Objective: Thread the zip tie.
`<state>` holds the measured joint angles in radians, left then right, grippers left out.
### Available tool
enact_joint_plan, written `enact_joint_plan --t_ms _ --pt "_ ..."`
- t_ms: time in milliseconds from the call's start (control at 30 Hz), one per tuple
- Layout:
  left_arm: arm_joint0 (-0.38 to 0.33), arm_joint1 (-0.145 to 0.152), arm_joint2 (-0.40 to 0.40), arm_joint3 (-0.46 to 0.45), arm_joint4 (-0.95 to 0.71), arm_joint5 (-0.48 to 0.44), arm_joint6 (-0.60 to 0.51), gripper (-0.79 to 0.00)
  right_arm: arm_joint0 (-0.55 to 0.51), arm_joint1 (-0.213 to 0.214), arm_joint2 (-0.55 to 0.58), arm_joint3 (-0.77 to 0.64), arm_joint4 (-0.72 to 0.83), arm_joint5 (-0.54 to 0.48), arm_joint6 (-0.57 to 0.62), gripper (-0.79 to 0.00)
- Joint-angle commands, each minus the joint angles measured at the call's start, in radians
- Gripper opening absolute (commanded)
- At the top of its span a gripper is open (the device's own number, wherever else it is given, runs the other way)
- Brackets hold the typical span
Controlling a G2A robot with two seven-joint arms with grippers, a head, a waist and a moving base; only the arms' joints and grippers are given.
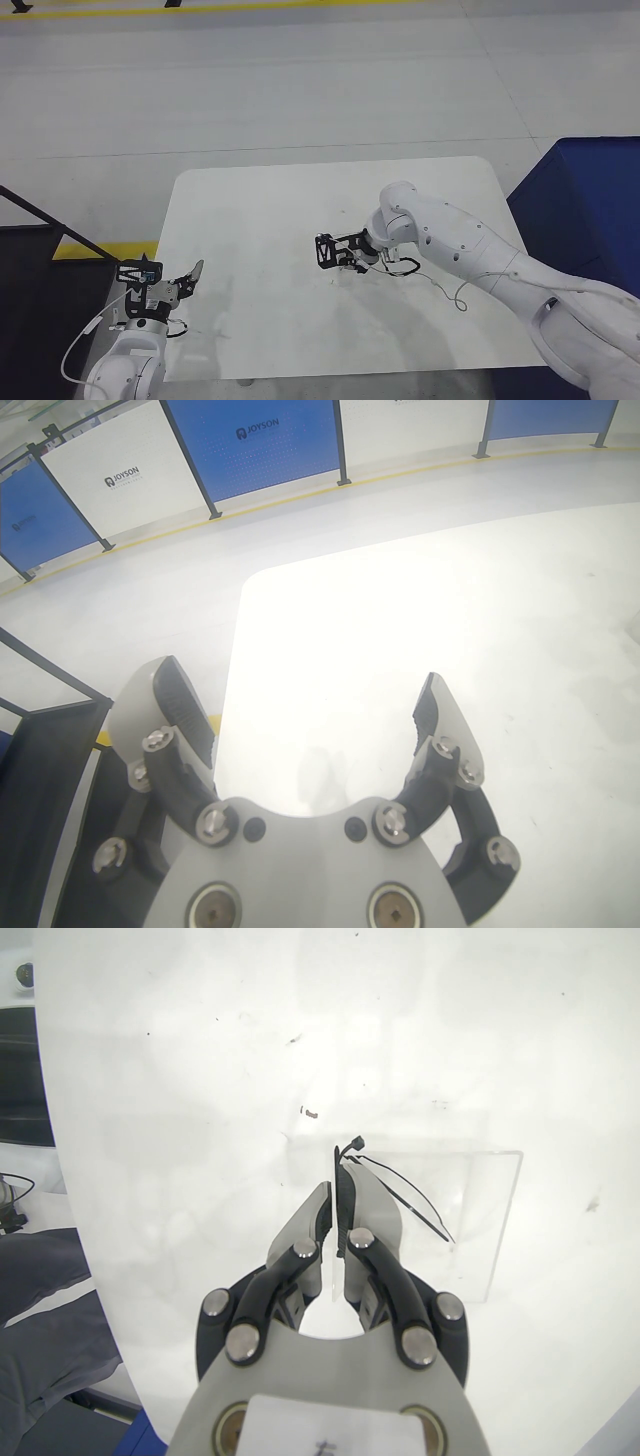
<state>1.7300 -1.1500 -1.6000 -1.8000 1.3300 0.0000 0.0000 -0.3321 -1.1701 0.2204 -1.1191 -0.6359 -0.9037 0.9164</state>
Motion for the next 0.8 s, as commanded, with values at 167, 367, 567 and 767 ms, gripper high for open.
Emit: enact_joint_plan --t_ms 167,367,567,767 --pt "0.0 0.0 0.0 0.0 0.0 0.0 0.0 0.0 -0.007 0.009 0.01 -0.019 -0.001 0.014 0.014 -0.785" --pt "0.0 0.0 0.0 0.0 0.0 0.0 0.0 0.0 -0.011 0.015 0.016 -0.03 0.002 0.027 0.027 -0.751" --pt "0.0 0.0 0.0 0.0 0.0 0.0 0.0 0.0 -0.012 0.017 0.019 -0.038 0.006 0.034 0.034 -0.693" --pt "0.0 0.0 0.0 0.0 0.0 0.0 0.0 0.0 -0.008 0.017 0.021 -0.041 0.019 0.029 0.029 -0.69"
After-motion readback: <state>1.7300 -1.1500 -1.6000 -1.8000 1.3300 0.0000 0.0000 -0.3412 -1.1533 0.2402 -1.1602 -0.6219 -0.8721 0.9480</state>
